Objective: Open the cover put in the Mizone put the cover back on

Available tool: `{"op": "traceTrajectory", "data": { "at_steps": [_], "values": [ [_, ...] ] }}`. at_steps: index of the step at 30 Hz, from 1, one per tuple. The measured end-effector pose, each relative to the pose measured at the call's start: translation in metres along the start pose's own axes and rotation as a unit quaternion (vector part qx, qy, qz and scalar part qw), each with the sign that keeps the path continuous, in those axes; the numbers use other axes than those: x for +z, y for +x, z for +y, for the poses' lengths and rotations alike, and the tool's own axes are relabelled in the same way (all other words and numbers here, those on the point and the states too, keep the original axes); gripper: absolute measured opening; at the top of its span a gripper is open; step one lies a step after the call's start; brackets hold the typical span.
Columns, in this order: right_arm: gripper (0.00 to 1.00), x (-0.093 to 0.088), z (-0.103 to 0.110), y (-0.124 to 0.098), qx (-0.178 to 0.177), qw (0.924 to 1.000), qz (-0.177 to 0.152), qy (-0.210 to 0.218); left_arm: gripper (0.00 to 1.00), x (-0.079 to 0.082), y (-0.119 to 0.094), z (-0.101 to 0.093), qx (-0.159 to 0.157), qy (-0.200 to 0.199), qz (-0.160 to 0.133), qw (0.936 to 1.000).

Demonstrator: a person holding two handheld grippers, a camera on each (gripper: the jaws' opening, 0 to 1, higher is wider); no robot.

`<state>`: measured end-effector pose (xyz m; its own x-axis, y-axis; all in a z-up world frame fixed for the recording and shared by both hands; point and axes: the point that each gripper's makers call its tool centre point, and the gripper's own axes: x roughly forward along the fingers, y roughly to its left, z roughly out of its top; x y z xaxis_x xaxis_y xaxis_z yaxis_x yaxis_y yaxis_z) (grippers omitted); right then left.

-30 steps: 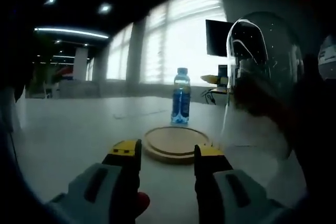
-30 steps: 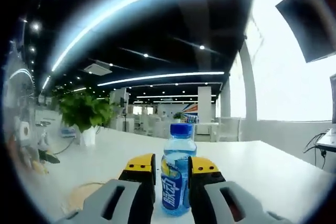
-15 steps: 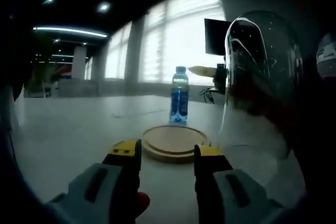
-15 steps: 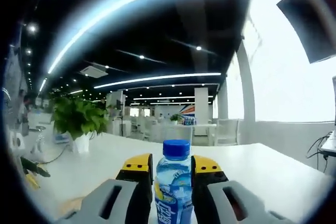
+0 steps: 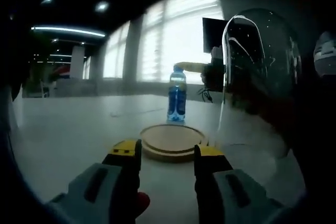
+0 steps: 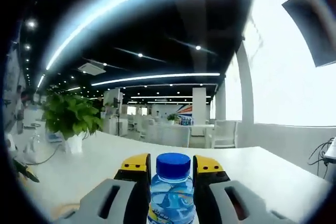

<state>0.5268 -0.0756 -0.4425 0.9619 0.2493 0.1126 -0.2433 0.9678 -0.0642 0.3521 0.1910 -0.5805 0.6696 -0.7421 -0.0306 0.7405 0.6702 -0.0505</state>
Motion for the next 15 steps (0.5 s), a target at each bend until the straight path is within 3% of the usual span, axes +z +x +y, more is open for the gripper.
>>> {"op": "traceTrajectory", "data": {
  "at_steps": [9, 15],
  "values": [
    [0.26, -0.006, -0.002, 0.019, 0.001, 0.9999, 0.005, -0.014, 0.33, -0.001, 0.000, 0.003, 0.004, -0.010, -0.001, 0.9999],
    [0.25, -0.007, -0.002, 0.023, 0.021, 0.9997, 0.011, -0.008, 0.33, -0.003, 0.001, 0.003, 0.004, -0.008, 0.004, 0.9999]
  ]
}}
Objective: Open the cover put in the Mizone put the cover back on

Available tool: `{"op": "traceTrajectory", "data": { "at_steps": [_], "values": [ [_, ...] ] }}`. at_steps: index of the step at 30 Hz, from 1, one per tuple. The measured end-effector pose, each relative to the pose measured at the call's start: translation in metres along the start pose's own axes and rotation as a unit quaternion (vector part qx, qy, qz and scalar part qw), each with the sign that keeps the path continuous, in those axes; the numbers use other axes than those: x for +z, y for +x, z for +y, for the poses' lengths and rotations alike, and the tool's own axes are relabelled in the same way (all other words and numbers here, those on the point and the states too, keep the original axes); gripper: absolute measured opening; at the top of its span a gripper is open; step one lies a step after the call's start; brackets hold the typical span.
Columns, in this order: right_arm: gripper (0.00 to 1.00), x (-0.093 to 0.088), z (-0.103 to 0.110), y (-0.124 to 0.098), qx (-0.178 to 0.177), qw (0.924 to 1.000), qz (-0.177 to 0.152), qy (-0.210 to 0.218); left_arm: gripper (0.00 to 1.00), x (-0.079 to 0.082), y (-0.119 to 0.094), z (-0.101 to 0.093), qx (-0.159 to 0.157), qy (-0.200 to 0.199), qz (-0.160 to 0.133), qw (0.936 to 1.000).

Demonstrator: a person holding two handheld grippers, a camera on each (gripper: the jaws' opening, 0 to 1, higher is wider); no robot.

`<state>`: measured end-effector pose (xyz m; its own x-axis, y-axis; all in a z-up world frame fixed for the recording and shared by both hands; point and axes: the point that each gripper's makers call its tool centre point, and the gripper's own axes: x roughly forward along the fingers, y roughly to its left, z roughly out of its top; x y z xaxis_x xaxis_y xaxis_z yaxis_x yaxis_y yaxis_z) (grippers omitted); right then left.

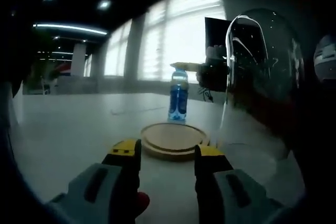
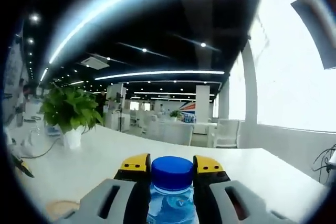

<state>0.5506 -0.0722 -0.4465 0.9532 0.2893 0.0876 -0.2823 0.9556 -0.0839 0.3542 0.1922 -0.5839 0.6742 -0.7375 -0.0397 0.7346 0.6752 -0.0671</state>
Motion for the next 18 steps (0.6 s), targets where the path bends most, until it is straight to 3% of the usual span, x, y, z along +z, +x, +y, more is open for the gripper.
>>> {"op": "traceTrajectory", "data": {
  "at_steps": [18],
  "values": [
    [0.26, -0.0068, 0.0022, 0.0024, 0.005, 1.0000, 0.005, 0.005, 0.33, -0.0012, 0.0003, -0.0033, -0.006, 0.009, 0.006, 0.9999]
  ]
}}
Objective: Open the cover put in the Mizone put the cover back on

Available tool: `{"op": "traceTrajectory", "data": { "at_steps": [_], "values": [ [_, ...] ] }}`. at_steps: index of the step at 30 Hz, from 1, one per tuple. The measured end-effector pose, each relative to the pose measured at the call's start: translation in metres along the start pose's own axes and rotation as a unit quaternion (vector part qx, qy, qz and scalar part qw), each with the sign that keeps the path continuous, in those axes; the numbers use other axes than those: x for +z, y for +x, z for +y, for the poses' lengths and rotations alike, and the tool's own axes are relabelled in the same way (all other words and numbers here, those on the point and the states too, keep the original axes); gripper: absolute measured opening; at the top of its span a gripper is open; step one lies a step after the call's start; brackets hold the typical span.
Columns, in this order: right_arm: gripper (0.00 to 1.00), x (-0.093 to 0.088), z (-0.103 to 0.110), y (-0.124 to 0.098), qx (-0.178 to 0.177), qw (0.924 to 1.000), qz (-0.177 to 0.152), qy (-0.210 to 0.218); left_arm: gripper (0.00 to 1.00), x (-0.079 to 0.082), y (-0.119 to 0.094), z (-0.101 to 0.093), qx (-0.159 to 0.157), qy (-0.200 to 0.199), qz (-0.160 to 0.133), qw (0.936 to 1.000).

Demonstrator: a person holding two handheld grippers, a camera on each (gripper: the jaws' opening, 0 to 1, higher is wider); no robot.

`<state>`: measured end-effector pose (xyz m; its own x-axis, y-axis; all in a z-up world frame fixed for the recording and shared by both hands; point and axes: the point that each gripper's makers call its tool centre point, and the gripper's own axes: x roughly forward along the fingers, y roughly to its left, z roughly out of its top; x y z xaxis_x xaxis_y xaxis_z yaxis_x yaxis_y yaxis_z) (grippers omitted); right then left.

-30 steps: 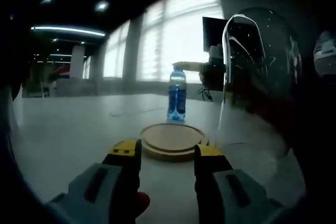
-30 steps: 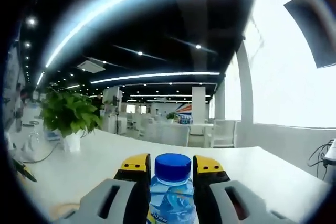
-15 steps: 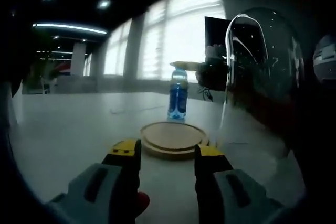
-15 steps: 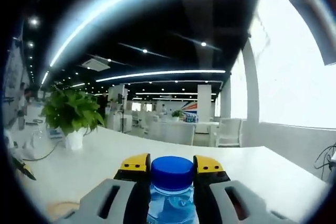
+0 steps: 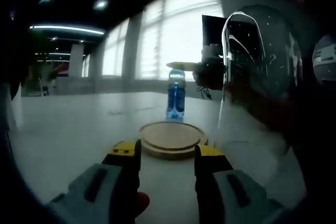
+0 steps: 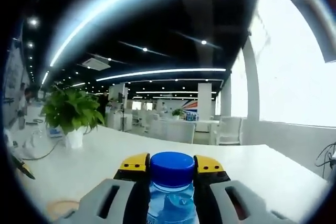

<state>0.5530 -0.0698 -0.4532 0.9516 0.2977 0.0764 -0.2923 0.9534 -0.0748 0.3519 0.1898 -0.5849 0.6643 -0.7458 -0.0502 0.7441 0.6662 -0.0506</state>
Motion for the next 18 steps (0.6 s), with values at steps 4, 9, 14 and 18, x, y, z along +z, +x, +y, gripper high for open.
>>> {"op": "traceTrajectory", "data": {
  "at_steps": [4, 9, 14, 18],
  "values": [
    [0.26, 0.0004, -0.0005, 0.0003, -0.001, 1.0000, -0.005, 0.002, 0.33, -0.0012, 0.0009, -0.0013, -0.003, 0.001, 0.003, 1.0000],
    [0.26, 0.0003, 0.0000, -0.0002, -0.005, 1.0000, -0.004, 0.000, 0.33, -0.0063, 0.0029, -0.0042, -0.006, 0.007, 0.013, 0.9999],
    [0.26, 0.0005, -0.0002, -0.0005, -0.004, 1.0000, -0.006, 0.001, 0.33, -0.0065, 0.0030, -0.0051, -0.008, 0.007, 0.014, 0.9998],
    [0.27, -0.0001, 0.0001, -0.0008, -0.002, 1.0000, -0.005, 0.002, 0.33, -0.0060, 0.0029, -0.0051, -0.008, 0.007, 0.013, 0.9999]
  ]
}}
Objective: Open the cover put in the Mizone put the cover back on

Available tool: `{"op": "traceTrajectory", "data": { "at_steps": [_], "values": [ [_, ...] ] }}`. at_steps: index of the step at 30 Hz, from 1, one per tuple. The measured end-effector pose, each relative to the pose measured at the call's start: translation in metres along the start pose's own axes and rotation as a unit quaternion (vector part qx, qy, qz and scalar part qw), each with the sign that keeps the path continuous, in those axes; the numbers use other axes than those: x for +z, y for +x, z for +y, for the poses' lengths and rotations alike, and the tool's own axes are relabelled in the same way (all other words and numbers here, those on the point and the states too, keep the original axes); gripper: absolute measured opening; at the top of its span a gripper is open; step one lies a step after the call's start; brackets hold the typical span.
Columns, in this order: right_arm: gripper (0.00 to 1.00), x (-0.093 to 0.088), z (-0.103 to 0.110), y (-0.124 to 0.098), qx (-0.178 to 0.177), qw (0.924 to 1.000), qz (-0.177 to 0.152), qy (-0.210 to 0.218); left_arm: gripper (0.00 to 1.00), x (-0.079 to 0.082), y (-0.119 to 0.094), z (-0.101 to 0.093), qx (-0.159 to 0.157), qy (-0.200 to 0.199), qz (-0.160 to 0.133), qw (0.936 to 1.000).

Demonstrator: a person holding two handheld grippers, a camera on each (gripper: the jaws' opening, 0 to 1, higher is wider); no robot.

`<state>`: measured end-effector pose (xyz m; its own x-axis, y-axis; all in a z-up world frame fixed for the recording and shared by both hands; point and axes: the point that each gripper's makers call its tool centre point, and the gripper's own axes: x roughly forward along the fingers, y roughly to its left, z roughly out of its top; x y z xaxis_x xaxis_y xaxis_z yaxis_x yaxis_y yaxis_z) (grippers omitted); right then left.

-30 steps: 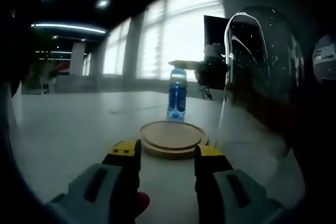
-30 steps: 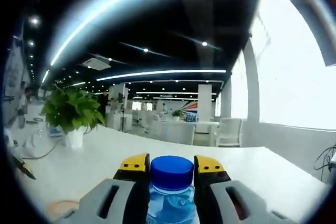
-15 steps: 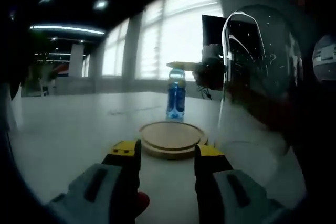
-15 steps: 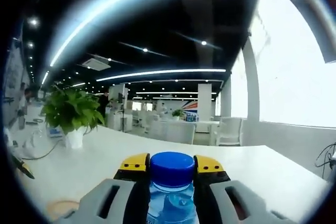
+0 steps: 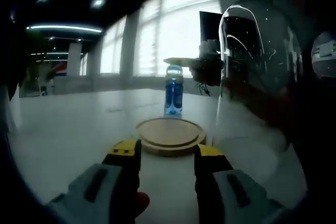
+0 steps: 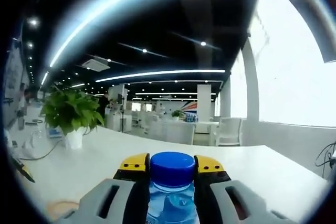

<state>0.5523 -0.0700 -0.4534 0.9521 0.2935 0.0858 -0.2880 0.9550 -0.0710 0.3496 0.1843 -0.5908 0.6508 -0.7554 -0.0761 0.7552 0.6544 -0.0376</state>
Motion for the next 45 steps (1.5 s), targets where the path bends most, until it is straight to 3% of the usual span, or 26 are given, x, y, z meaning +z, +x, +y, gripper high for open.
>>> {"op": "traceTrajectory", "data": {
  "at_steps": [45],
  "values": [
    [0.25, -0.0001, -0.0015, -0.0006, -0.013, 0.9998, 0.003, 0.016, 0.33, -0.0029, 0.0007, -0.0026, -0.002, 0.007, 0.008, 0.9999]
  ]
}}
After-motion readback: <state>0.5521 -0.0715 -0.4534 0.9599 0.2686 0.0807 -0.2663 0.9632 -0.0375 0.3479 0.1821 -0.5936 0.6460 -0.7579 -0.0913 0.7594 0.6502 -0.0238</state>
